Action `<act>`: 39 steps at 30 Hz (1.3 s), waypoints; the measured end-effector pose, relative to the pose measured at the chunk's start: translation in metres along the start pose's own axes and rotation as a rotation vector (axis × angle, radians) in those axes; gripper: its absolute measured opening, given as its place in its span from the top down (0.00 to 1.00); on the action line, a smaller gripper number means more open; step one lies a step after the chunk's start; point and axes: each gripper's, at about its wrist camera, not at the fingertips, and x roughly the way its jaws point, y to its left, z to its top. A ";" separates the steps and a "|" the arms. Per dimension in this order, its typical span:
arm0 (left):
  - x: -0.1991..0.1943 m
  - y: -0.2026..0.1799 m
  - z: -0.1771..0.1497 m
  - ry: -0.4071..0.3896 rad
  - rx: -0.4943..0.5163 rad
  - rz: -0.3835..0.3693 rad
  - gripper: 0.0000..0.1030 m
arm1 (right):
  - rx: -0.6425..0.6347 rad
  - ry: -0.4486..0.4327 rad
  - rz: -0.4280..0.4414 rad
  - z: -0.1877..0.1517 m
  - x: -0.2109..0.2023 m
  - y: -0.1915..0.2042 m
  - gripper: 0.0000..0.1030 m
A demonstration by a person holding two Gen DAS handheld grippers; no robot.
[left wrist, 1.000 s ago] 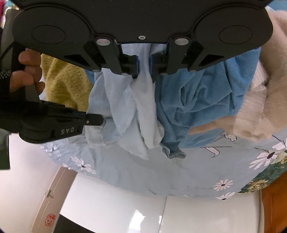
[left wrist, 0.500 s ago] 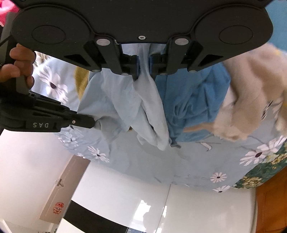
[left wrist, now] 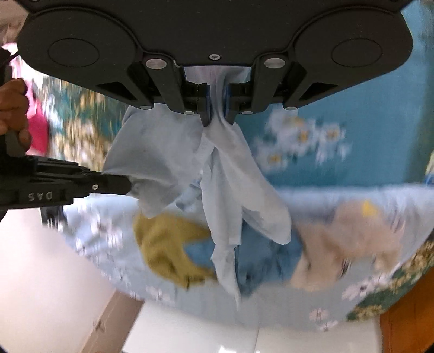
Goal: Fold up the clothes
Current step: 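Lift the light blue T-shirt off the pile and lay it on the bedspread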
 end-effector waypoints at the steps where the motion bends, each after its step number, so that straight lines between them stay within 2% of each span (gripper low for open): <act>1: -0.004 0.000 -0.017 0.028 0.005 0.003 0.99 | 0.018 0.024 -0.012 -0.015 -0.002 -0.001 0.98; 4: -0.019 -0.006 -0.060 0.076 0.000 -0.004 0.99 | 0.052 0.075 -0.025 -0.059 -0.012 -0.005 0.98; 7: -0.028 -0.012 -0.098 0.121 0.014 0.022 0.99 | 0.075 0.133 -0.029 -0.096 -0.020 -0.010 0.98; 11: -0.029 -0.012 -0.128 0.167 -0.049 0.016 0.99 | 0.058 0.204 -0.026 -0.137 -0.024 -0.007 0.98; 16: -0.032 -0.006 -0.130 0.159 -0.112 0.057 0.97 | -0.009 0.261 0.004 -0.166 -0.017 0.010 0.98; 20: -0.035 0.007 -0.121 0.112 -0.158 0.106 0.97 | -0.093 0.308 0.053 -0.181 0.001 0.028 0.98; 25: -0.039 0.021 -0.116 0.083 -0.179 0.163 0.97 | -0.150 0.356 0.098 -0.201 0.037 0.050 0.97; 29: -0.040 0.032 -0.115 0.065 -0.209 0.204 0.97 | -0.137 0.384 0.143 -0.218 0.068 0.064 0.97; 32: -0.039 0.040 -0.115 0.064 -0.235 0.224 0.97 | -0.230 0.470 0.116 -0.238 0.093 0.079 0.95; 34: -0.038 0.044 -0.116 0.064 -0.241 0.230 0.96 | -0.330 0.509 0.086 -0.246 0.096 0.091 0.82; 35: -0.037 0.045 -0.116 0.064 -0.243 0.232 0.96 | -0.368 0.519 0.081 -0.248 0.095 0.094 0.79; 37: -0.033 0.048 -0.115 0.064 -0.250 0.230 0.96 | -0.399 0.521 0.083 -0.246 0.082 0.093 0.67; 39: -0.027 0.051 -0.113 0.063 -0.259 0.224 0.93 | -0.393 0.518 0.080 -0.239 0.066 0.082 0.60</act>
